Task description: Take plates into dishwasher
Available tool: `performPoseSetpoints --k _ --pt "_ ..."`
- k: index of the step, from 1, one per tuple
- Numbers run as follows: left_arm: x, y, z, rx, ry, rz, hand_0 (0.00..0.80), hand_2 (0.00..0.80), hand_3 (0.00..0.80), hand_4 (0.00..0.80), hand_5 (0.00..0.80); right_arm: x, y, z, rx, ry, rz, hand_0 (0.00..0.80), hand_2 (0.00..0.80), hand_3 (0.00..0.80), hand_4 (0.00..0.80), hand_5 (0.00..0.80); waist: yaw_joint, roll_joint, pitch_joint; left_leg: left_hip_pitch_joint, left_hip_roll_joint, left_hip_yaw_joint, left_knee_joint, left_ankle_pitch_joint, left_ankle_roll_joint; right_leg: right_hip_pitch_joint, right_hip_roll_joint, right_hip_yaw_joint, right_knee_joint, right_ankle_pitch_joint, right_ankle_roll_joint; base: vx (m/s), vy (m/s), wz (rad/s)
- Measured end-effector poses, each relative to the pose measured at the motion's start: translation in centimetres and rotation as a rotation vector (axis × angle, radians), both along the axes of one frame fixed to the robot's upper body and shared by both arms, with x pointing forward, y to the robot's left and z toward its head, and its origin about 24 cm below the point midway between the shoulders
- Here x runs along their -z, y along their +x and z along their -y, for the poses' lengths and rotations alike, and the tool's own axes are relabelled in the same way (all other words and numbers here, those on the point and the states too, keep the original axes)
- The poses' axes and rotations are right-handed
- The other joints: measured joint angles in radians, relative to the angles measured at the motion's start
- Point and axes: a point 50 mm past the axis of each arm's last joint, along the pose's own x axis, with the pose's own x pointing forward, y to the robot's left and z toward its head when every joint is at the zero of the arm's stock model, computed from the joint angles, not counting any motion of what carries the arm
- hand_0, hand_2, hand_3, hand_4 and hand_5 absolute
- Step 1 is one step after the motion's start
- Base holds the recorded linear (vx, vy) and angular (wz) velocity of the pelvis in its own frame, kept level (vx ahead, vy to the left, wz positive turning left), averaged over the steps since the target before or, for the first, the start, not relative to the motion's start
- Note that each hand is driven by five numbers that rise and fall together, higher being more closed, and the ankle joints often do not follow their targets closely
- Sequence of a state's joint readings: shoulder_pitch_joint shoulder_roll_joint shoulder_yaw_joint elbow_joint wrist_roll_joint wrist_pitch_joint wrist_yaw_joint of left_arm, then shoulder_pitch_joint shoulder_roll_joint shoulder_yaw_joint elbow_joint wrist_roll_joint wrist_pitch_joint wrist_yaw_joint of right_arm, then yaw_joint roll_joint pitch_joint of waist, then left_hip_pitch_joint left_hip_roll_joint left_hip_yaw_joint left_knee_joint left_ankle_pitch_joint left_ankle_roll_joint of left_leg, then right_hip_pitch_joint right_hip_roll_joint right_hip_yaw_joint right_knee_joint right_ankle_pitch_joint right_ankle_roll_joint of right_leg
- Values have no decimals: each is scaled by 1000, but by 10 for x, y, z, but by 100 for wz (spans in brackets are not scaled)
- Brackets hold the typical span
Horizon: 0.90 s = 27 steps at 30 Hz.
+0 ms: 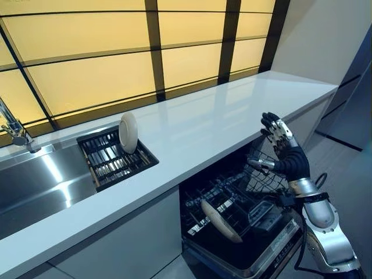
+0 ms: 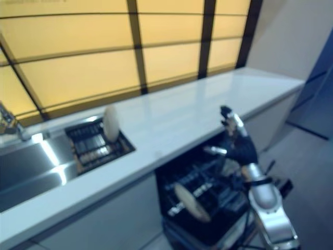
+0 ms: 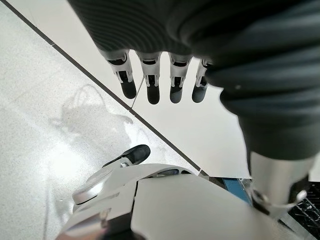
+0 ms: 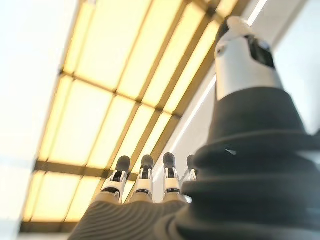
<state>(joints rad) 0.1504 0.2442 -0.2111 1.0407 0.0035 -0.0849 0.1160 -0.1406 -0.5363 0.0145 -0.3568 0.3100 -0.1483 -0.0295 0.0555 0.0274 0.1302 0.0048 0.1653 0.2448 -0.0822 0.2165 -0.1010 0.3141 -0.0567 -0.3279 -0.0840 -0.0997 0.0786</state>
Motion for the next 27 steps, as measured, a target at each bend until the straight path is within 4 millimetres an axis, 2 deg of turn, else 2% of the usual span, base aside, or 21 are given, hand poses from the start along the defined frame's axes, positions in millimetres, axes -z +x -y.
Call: performPoseSetpoints --k 10,12,13,15,19,20,22,27 --pt "1 0 -5 -33 0 -2 0 0 0 0 0 -33 8 -11 -54 -16 105 0 0 0 0 0 50 -16 -6 -38 -23 -56 33 0 0 28 5 -21 0 -16 -1 73 11 22" --pt "0 2 -5 -36 0 0 0 0 0 0 0 -35 10 -12 -49 -25 104 0 0 0 0 0 52 -18 -5 -60 -27 -50 48 -3 4 36 3 -47 1 -21 1 142 78 48" --pt "0 3 -6 -36 1 1 0 0 0 0 0 -36 10 -11 -45 -34 102 0 0 0 0 0 58 -21 -4 -72 -26 -36 59 -9 11 42 0 -66 1 -25 2 136 75 50" --pt "-1 5 -9 -35 8 4 0 0 0 0 0 -35 11 -11 -38 -42 89 0 0 0 0 0 66 -28 -1 -69 -28 2 67 -10 14 51 -9 -72 2 -34 9 137 81 41" --pt "-1 2 -15 -46 24 -5 0 0 0 0 0 -37 13 -12 -30 -42 78 0 0 0 0 0 76 -49 5 -79 -67 -2 65 -15 30 50 -39 -72 11 -48 26 149 95 23" --pt "-1 1 -16 -53 26 -9 0 0 0 0 0 -38 14 -12 -24 -38 75 0 0 0 0 0 79 -55 7 -84 -79 -3 67 -17 51 50 -48 -71 11 -51 32 190 125 18" --pt "-1 0 -17 -58 27 -14 0 0 0 0 0 -38 16 -12 -13 -38 64 0 0 0 0 0 95 -64 8 -87 -97 -6 71 -25 63 51 -64 -71 12 -54 37 150 105 10" --pt "-1 1 -18 -63 24 -14 0 0 0 0 0 -44 25 -12 18 -37 50 0 0 0 0 0 104 -87 8 -88 -141 -29 79 -49 83 60 -97 -76 36 -55 36 165 124 20"
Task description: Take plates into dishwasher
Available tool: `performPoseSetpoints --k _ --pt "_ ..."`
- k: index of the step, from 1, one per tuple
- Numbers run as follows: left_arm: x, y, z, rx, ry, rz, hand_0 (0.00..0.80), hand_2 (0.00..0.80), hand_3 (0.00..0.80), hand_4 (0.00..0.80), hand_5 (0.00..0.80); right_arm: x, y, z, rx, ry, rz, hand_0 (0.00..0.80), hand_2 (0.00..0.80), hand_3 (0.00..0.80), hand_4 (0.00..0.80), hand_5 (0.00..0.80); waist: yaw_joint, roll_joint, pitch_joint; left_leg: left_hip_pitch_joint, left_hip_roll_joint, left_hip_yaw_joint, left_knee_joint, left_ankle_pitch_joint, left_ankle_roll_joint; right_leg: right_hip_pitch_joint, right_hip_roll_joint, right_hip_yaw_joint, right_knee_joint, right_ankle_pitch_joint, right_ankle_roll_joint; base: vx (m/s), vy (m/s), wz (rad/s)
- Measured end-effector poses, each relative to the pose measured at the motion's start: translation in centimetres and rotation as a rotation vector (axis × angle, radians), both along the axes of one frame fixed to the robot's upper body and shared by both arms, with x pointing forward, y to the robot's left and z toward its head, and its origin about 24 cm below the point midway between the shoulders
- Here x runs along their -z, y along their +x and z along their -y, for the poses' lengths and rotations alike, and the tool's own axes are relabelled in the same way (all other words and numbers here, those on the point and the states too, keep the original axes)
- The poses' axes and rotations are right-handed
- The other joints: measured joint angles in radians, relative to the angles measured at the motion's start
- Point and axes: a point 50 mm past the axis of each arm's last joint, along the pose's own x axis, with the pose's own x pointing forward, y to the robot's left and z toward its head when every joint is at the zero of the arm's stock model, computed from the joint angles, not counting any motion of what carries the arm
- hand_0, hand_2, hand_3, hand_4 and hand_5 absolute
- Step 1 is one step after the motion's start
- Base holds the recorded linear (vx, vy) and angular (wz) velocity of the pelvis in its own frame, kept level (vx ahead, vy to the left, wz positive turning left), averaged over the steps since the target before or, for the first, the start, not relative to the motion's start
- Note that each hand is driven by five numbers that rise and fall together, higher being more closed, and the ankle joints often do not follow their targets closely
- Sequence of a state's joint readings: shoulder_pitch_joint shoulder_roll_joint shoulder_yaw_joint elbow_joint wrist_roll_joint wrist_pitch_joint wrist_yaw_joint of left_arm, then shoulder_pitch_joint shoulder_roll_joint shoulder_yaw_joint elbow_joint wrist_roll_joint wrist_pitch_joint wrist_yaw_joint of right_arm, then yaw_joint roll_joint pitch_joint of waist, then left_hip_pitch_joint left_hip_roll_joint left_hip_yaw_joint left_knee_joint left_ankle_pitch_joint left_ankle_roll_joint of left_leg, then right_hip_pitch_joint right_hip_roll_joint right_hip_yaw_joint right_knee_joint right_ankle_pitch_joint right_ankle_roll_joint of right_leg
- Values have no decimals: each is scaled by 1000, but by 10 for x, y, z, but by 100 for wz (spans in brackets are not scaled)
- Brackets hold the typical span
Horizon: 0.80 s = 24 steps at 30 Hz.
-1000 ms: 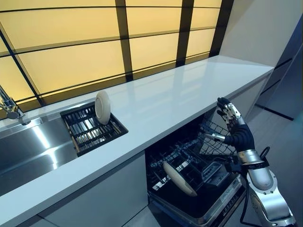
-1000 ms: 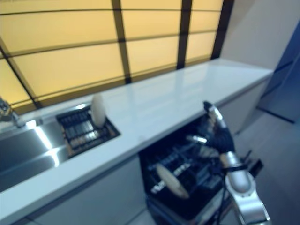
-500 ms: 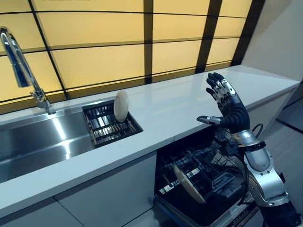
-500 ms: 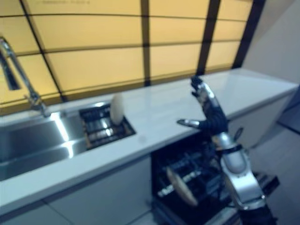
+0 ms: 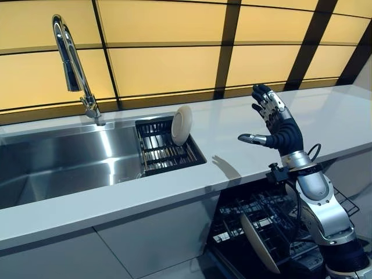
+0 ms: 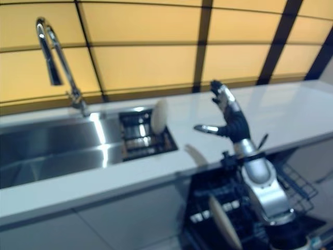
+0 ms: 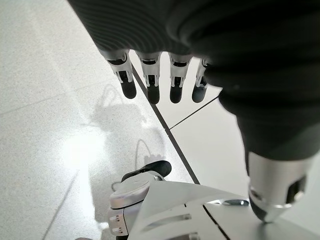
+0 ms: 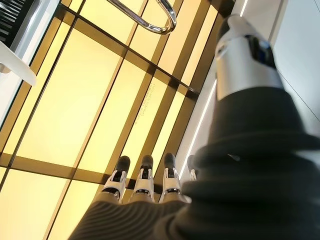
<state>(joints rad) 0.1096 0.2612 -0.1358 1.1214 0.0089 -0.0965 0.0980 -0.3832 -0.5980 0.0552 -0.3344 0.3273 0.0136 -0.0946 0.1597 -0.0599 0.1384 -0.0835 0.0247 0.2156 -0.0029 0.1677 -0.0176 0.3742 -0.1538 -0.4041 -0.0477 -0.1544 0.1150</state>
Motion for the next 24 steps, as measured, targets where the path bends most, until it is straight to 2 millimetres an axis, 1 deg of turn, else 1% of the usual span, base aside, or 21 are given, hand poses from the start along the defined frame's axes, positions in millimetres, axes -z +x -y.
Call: performPoseSetpoints --k 3,4,5,6,8,10,12,13,14,17,19,20,21,22,23,24 --pt "-1 2 -1 3 -2 4 0 0 0 0 0 0 6 1 17 11 -22 0 0 0 0 0 3 -10 -1 -2 -11 -19 12 -17 12 -3 -13 -12 39 -2 -4 143 121 24" --pt "-1 3 -1 6 -3 4 0 0 0 0 0 1 7 1 21 18 -35 0 0 0 0 0 3 -15 -5 -5 -18 -29 12 -21 17 -11 -23 -17 63 -2 -4 166 165 28" --pt "-1 3 -1 7 -5 4 0 0 0 0 0 2 9 2 26 28 -47 0 0 0 0 0 4 -17 -7 -10 -26 -30 12 -26 23 -25 -28 -18 97 -2 -5 132 135 22" --pt "-1 3 -1 7 -5 3 0 0 0 0 0 3 10 2 30 34 -53 0 0 0 0 0 4 -16 -9 -12 -24 -36 12 -28 25 -33 -29 -19 116 -2 -5 92 97 22" --pt "-1 3 -3 9 -3 2 0 0 0 0 0 7 13 2 46 54 -79 0 0 0 0 0 2 -19 -12 -8 -28 -53 6 -30 32 -63 -44 -19 186 -2 -5 88 90 22" --pt "-2 2 -8 12 8 -6 0 0 0 0 0 12 17 3 61 74 -102 0 0 0 0 0 5 -32 -22 10 -43 -61 -5 -38 45 -72 -68 -17 251 -1 -5 131 135 19" --pt "-3 3 -10 18 15 -10 0 0 0 0 0 14 21 4 81 82 -116 0 0 0 0 0 8 -31 -32 21 -53 -67 -13 -44 53 -103 -94 -17 350 3 -7 103 105 26" --pt "-3 4 -11 22 19 -11 0 0 0 0 0 15 22 6 95 87 -123 0 0 0 0 0 7 -30 -42 23 -55 -72 -19 -46 55 -127 -107 -16 395 11 -10 81 81 23" --pt "-4 6 -13 23 25 -12 0 0 0 0 0 16 23 7 102 91 -125 0 0 0 0 0 17 -31 -48 23 -59 -77 -20 -49 60 -138 -115 -14 427 24 -7 78 81 21" --pt "-4 8 -15 31 34 -17 0 0 0 0 0 18 26 9 118 99 -136 0 0 0 0 0 25 -32 -50 36 -71 -87 -18 -58 74 -144 -132 -13 472 45 -5 84 102 18" --pt "-3 6 -14 47 35 -41 0 0 0 0 0 20 28 12 136 104 -149 0 0 0 0 0 22 -28 -61 34 -86 -109 -18 -62 80 -160 -140 -8 513 67 -3 103 148 31" --pt "-2 7 -11 73 37 -52 0 0 0 0 0 22 29 13 149 107 -155 0 0 0 0 0 21 -21 -63 34 -92 -115 -21 -64 82 -188 -146 15 568 95 0 100 141 42" --pt "-1 8 -9 102 38 -60 0 0 0 0 0 25 31 16 166 110 -168 0 0 0 0 0 14 -4 -65 36 -89 -137 -21 -67 88 -225 -149 49 634 153 0 82 113 44" --pt "-1 8 -8 103 37 -61 0 0 0 0 0 26 32 17 173 111 -177 0 0 0 0 0 12 5 -69 37 -88 -146 -18 -70 93 -237 -146 66 653 190 3 99 72 40" --pt "-1 8 -7 114 39 -63 0 0 0 0 0 26 32 19 181 110 -177 0 0 0 0 0 8 17 -72 38 -88 -160 -6 -78 106 -271 -145 97 711 252 3 72 -21 36" --pt "-1 10 -9 118 44 -62 0 0 0 0 0 26 32 18 182 112 -179 0 0 0 0 0 3 22 -71 44 -91 -175 -1 -84 118 -310 -162 125 787 290 5 105 -119 34"
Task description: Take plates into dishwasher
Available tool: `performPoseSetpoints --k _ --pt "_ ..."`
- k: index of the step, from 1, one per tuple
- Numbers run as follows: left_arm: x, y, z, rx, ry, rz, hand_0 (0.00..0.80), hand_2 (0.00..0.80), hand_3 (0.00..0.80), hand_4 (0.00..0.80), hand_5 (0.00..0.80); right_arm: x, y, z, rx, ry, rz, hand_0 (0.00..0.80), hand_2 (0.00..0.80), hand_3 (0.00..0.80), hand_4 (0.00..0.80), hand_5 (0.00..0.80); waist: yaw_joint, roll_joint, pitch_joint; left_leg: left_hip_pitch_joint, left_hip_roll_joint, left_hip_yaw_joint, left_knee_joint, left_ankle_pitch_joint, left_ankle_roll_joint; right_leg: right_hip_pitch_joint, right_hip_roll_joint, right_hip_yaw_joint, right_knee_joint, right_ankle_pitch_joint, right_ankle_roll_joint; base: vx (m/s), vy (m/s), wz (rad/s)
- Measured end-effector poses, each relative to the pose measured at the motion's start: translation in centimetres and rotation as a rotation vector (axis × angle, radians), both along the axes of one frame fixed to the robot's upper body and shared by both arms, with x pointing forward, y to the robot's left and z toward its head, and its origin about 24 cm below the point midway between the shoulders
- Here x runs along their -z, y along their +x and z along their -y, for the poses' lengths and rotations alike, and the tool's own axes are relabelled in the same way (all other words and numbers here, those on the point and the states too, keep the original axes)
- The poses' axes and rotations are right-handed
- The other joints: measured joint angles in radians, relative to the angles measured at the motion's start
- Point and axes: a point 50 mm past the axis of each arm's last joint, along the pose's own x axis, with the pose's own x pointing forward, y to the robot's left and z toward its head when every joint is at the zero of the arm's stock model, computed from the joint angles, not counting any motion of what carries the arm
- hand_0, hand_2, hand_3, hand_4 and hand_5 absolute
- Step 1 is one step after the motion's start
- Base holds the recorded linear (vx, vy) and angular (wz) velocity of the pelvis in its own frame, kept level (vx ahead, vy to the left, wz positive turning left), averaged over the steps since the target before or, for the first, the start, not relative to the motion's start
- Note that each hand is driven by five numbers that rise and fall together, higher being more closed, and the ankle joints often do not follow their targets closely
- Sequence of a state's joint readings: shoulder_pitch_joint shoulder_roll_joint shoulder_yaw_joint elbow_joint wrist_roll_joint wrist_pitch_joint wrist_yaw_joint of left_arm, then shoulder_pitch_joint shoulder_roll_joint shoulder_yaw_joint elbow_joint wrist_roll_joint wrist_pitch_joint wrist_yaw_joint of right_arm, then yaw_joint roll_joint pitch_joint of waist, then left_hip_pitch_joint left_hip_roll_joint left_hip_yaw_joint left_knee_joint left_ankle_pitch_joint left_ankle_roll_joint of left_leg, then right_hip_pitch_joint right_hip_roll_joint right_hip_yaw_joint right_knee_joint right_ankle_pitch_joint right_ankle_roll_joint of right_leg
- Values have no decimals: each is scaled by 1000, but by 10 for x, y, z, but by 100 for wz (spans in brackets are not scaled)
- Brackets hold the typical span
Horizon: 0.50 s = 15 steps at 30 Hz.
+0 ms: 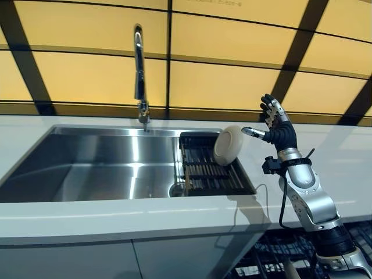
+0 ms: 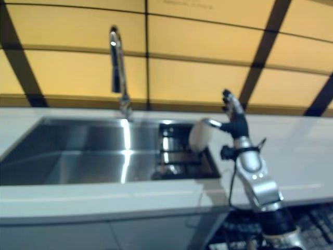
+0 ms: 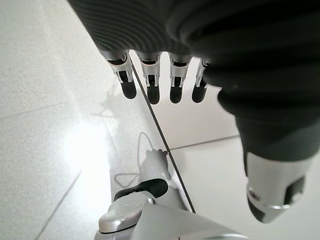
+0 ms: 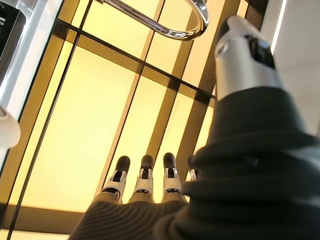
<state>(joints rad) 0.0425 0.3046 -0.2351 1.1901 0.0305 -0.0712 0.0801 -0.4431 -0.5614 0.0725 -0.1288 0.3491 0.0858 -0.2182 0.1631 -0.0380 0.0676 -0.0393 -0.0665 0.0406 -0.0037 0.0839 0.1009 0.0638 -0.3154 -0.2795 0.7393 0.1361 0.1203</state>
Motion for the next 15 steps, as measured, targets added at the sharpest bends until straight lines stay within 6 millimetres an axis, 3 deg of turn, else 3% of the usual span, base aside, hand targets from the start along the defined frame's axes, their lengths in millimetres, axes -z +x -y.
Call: performPoseSetpoints --k 2,3,4,6,7,8,10,13,14,15 --pt "-1 1 -4 -1 10 1 0 0 0 0 0 2 2 -1 -6 8 -13 0 0 0 0 0 0 6 1 13 -1 -10 0 -6 6 -41 -16 17 29 -44 1 141 -269 28" --pt "-2 3 -6 -1 17 3 0 0 0 0 0 4 4 1 0 15 -24 0 0 0 0 0 -3 6 2 21 -1 -23 2 -10 -5 -62 -20 22 -22 -92 5 179 -321 19" --pt "-3 4 -8 -1 22 4 0 0 0 0 0 3 8 2 5 20 -32 0 0 0 0 0 -6 4 1 25 -1 -27 1 -14 -9 -62 -19 24 -149 -135 11 234 -347 15" --pt "-4 8 -8 -5 26 3 0 0 0 0 0 2 12 4 19 28 -37 0 0 0 0 0 -16 -3 -1 32 -4 -43 -3 -18 -16 -70 -4 32 -375 -148 22 264 -302 17" --pt "-5 12 -9 -3 30 8 0 0 0 0 0 4 13 5 26 34 -50 0 0 0 0 0 -37 -5 -1 31 -2 -63 -6 -22 -16 -48 26 83 -574 -141 31 219 -198 39" --pt "-5 12 -10 -3 31 9 0 0 0 0 0 4 14 5 31 37 -51 0 0 0 0 0 -46 -9 1 32 -5 -77 -9 -21 -18 -47 33 98 -638 -135 37 235 -211 52" --pt "-5 14 -8 -4 28 11 0 0 0 0 0 5 14 7 47 43 -57 0 0 0 0 0 -91 -19 1 53 -4 -119 -26 -18 -33 -50 67 171 -827 -94 58 222 -262 60" --pt "-4 9 -8 -7 27 2 0 0 0 0 0 2 15 10 71 39 -57 0 0 0 0 0 -117 -45 9 59 -2 -142 -25 -32 -53 -72 80 174 -817 -77 62 124 -253 60" --pt "-4 8 -8 -10 27 0 0 0 0 0 0 0 14 15 90 37 -53 0 0 0 0 0 -126 -60 10 59 1 -149 -25 -36 -65 -49 94 183 -818 -50 45 139 -362 61" --pt "-3 8 -5 -13 19 1 0 0 0 0 0 -1 14 19 104 35 -54 0 0 0 0 0 -128 -52 13 60 11 -157 -27 -40 -71 -39 106 184 -825 -37 32 141 -357 71"
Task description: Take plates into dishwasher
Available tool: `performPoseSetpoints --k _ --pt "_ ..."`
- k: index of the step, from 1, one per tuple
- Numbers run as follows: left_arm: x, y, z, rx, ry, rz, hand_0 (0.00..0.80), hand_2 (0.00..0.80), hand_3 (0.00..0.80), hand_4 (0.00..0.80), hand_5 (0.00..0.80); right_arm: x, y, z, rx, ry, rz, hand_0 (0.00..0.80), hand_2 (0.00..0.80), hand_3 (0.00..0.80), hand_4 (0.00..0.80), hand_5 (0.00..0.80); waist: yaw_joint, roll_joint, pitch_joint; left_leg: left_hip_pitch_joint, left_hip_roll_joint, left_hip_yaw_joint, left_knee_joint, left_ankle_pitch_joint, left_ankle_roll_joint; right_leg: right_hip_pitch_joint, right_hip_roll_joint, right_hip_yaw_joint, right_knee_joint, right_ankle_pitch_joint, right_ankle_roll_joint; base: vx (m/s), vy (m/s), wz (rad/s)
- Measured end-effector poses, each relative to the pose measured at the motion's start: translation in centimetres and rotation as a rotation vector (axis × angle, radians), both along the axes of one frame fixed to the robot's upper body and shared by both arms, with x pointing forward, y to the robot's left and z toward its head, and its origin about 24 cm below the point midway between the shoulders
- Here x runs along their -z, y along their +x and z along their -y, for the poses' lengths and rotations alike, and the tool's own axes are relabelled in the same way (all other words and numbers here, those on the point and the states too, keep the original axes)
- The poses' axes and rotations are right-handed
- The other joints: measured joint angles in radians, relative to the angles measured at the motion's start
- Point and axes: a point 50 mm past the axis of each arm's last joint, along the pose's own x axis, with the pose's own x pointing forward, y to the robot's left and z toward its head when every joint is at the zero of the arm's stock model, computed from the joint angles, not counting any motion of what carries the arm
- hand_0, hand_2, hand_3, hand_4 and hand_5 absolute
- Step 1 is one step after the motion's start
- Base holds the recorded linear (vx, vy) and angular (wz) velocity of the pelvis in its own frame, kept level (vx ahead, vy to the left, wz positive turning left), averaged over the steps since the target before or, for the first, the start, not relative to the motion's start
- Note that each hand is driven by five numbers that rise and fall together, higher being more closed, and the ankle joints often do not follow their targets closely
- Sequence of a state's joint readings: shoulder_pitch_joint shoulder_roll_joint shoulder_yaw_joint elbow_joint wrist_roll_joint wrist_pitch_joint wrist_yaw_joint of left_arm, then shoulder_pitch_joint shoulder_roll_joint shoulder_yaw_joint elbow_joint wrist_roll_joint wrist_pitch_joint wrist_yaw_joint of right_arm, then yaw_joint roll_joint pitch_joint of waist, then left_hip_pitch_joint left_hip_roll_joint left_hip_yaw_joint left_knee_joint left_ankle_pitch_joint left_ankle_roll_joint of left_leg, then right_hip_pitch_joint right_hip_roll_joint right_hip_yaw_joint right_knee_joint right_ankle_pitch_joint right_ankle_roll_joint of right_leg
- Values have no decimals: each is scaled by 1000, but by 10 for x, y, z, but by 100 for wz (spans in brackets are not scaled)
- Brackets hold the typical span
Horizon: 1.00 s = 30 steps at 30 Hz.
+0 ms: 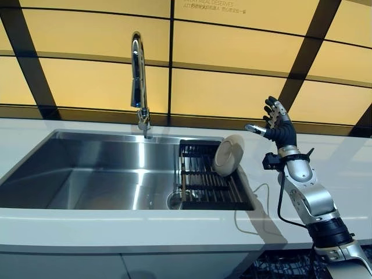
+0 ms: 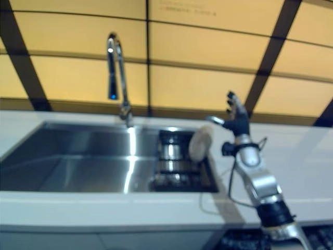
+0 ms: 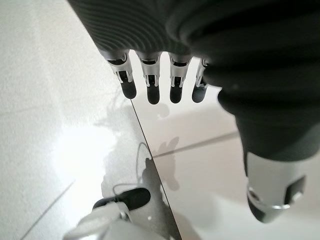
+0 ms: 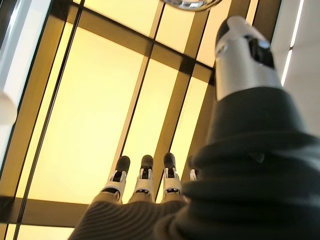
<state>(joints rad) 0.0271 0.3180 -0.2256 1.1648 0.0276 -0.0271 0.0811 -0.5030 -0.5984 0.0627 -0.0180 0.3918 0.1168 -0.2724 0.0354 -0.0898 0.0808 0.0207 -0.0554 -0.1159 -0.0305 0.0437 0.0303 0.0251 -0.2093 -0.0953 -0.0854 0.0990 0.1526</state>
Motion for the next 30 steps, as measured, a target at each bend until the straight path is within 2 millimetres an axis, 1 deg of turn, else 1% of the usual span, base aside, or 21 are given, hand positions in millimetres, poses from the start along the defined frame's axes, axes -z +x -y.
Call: performPoseSetpoints --k 1,2,3,4,5,7,8,9,11,12,13,16,18,19,22,25,27,30 --pt "2 2 9 -13 -26 12 0 0 0 0 0 -5 -1 14 41 -16 -5 0 0 0 0 0 1 19 11 1 24 12 -1 0 -15 9 25 -3 -4 1 -16 88 -186 68" --pt "5 2 20 -13 -56 12 0 0 0 0 0 -15 -4 26 82 -54 8 0 0 0 0 0 0 41 17 -7 39 40 2 0 -34 10 26 -6 -5 9 -28 46 -144 72" --pt "6 0 24 -15 -69 8 0 0 0 0 0 -18 -6 32 104 -65 12 0 0 0 0 0 -7 51 18 -10 46 64 6 0 -38 13 26 -8 -3 10 -30 93 -162 70" --pt "8 -8 26 -23 -76 -10 0 0 0 0 0 -22 -7 38 127 -73 11 0 0 0 0 0 -23 58 17 -7 69 104 6 11 -58 27 29 -28 -3 4 -30 69 -138 42" --pt "9 -13 24 -33 -72 -20 0 0 0 0 0 -24 -8 40 136 -78 15 0 0 0 0 0 -18 52 19 -2 82 128 3 22 -79 37 34 -29 -4 3 -30 92 -139 23" --pt "8 -18 17 -52 -59 -24 0 0 0 0 0 -26 -9 41 144 -71 25 0 0 0 0 0 -18 27 19 1 88 150 -15 22 -79 43 32 -35 -3 0 -29 4 -101 8" --pt "7 -16 15 -52 -55 -14 0 0 0 0 0 -26 -12 45 161 -62 33 0 0 0 0 0 -22 7 14 -7 99 183 -21 22 -79 44 31 -61 -2 0 -32 -5 -96 44" --pt "5 -11 14 -44 -58 6 0 0 0 0 0 -25 -17 53 197 -46 39 0 0 0 0 0 -25 -9 4 -16 114 237 -24 22 -78 45 25 -94 -2 -8 -33 -5 -40 55" --pt "3 -6 14 -25 -61 26 0 0 0 0 0 -24 -21 62 240 -27 46 0 0 0 0 0 -26 -21 -5 -11 127 279 -27 30 -74 55 21 -122 -2 -20 -27 6 -16 50" --pt "3 -6 14 -19 -61 33 0 0 0 0 0 -23 -23 66 257 -18 45 0 0 0 0 0 -27 -21 -8 -5 128 275 -30 43 -83 67 21 -135 -2 -26 -22 8 -2 38" --pt "3 -8 13 -19 -59 29 0 0 0 0 0 -21 -24 67 262 -12 37 0 0 0 0 0 -22 -19 -10 10 124 271 -41 44 -85 78 19 -141 -1 -34 -17 4 5 22" --pt "3 -11 11 -19 -52 21 0 0 0 0 0 -19 -23 67 244 20 27 0 0 0 0 0 -26 -10 -13 20 120 267 -55 47 -89 85 18 -144 1 -41 -12 5 15 7" --pt "3 -9 11 -17 -50 27 0 0 0 0 0 -16 -22 68 239 41 11 0 0 0 0 0 -35 3 -17 21 120 266 -55 50 -95 86 21 -146 1 -43 -12 3 33 4" --pt "2 -8 10 -17 -49 29 0 0 0 0 0 -13 -21 69 232 45 -4 0 0 0 0 0 -48 9 -20 21 120 260 -56 49 -95 91 22 -153 1 -43 -12 -1 29 8" --pt "1 0 11 -12 -49 47 0 0 0 0 0 -5 -18 73 236 54 -45 0 0 0 0 0 -51 16 -22 26 120 260 -58 48 -96 95 23 -155 1 -47 -12 -1 9 2" --pt "1 3 13 9 -51 49 0 0 0 0 0 8 -16 79 247 59 -117 0 0 0 0 0 -52 20 -25 38 122 260 -62 38 -98 109 23 -154 -1 -51 -12 0 0 0" --pt "1 2 14 13 -51 45 0 0 0 0 0 14 -16 80 240 66 -146 0 0 0 0 0 -51 21 -27 36 123 263 -62 38 -99 108 23 -152 -2 -58 -12 -12 19 -2" --pt "2 1 14 22 -50 34 0 0 0 0 0 28 -13 78 217 94 -219 0 0 0 0 0 -49 20 -32 36 124 265 -61 38 -99 107 23 -150 -2 -59 -12 -9 14 -1"
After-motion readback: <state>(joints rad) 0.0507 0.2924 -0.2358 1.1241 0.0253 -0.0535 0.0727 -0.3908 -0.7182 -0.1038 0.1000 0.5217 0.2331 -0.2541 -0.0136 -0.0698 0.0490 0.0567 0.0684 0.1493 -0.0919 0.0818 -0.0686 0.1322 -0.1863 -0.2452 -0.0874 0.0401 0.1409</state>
